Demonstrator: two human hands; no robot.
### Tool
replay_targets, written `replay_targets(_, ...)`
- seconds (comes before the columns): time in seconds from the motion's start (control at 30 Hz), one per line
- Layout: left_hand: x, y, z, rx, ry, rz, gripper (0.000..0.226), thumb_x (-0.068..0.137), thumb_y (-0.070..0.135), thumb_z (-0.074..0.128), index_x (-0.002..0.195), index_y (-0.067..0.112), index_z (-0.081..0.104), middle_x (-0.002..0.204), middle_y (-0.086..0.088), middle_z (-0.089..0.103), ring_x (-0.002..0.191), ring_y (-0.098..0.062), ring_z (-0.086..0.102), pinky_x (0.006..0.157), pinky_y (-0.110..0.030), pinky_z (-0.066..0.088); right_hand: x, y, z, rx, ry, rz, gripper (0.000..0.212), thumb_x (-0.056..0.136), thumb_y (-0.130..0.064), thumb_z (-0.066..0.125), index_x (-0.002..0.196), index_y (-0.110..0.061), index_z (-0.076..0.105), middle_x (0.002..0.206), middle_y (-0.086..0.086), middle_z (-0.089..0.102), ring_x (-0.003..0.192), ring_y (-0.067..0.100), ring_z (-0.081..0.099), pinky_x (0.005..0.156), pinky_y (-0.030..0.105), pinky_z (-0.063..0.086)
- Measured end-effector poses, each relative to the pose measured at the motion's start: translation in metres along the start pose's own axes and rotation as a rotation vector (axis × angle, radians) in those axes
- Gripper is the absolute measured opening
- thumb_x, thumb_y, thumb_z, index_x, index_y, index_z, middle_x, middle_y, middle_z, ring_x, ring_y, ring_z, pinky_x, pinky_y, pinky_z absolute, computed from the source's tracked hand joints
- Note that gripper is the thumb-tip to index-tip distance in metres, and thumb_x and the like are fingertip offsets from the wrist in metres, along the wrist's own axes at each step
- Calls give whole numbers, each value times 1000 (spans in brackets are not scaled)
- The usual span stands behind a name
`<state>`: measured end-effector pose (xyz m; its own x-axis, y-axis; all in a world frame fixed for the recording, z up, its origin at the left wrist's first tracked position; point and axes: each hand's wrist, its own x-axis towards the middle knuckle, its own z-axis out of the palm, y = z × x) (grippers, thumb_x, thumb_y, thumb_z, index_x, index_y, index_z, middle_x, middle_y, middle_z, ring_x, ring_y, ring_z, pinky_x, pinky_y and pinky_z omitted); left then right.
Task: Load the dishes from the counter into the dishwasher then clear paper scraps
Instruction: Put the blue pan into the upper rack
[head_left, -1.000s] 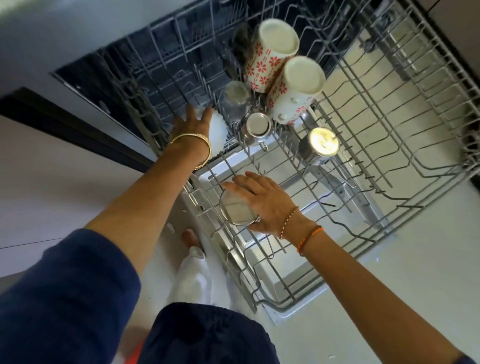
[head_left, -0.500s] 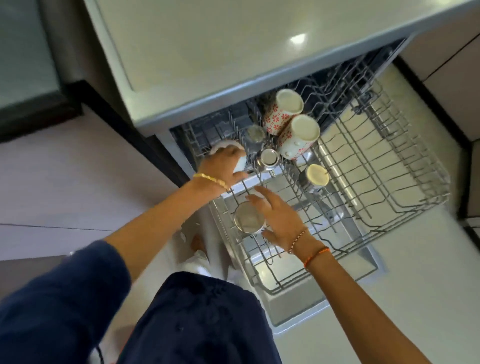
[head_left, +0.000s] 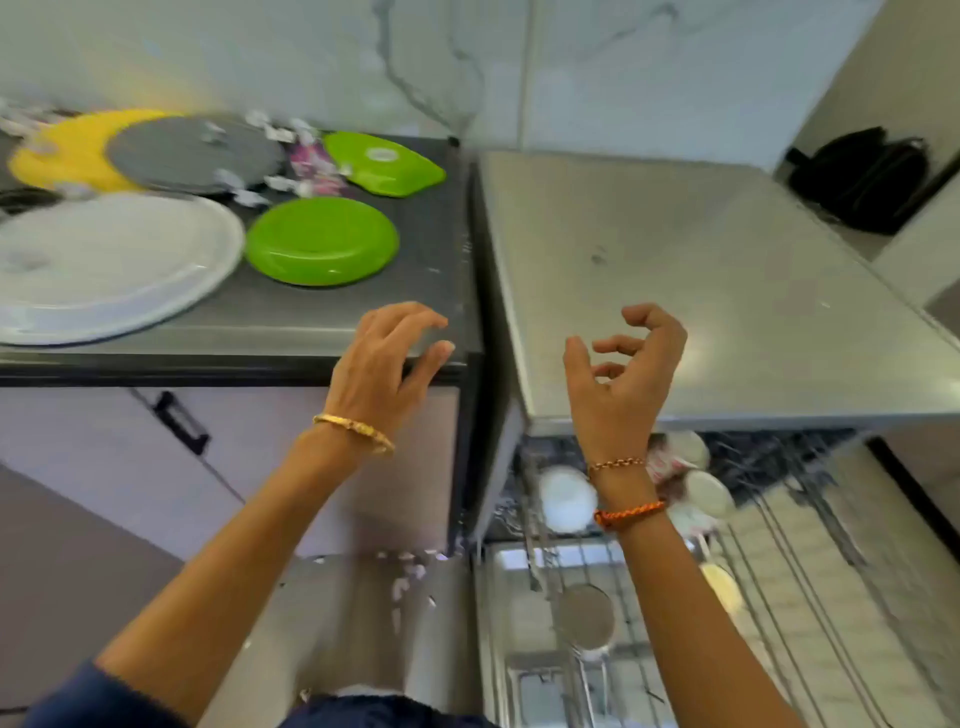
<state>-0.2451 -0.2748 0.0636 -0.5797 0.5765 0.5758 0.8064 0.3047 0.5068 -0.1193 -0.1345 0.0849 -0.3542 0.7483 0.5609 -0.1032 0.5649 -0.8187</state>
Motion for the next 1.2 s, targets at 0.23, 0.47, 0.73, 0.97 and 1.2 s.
replay_targets(0.23,-2,-119,-138,59,282,-235,46,88,36,42,108,-1,60,109,-16,61,104,-23,52,89,-29,38,-28,-78,198,396,-74,100,32,73,-14,62,90,-30,40,101,2,42,60,-5,47,47,8,35)
replay_targets(0.47,-31,-241,-273,115,521,-608,40,92,26,53,125,3,49,126,-14,49,118,-28,47,97,-35,39,-79,-131,379,452,-456,315,31,73,-20,67,98,-21,48,93,-9,49,65,5,49,62,30,47)
replay_targets(0.73,4,-356,-367,-642,994,-1140,48,97,41,40,135,13,41,141,-4,40,130,-21,38,103,-32,34,-81,-138,523,-18,-1186,34,64,84,-28,65,139,-9,36,145,8,37,127,24,42,101,29,36)
replay_targets(0.97,23,-437,-388,-764,1204,-1261,37,96,25,46,130,12,49,135,1,52,119,-16,52,87,-22,43,-67,-131,637,-241,-1294,-334,66,93,-34,50,145,-5,20,152,11,21,140,23,20,111,28,14)
replay_targets(1.2,21,-488,-399,-655,1294,-1380,21,92,12,50,71,16,47,78,2,52,66,-7,44,51,-15,38,-83,-130,697,-490,-1252,-467,47,93,-43,44,125,-9,43,123,13,51,112,30,46,90,37,38)
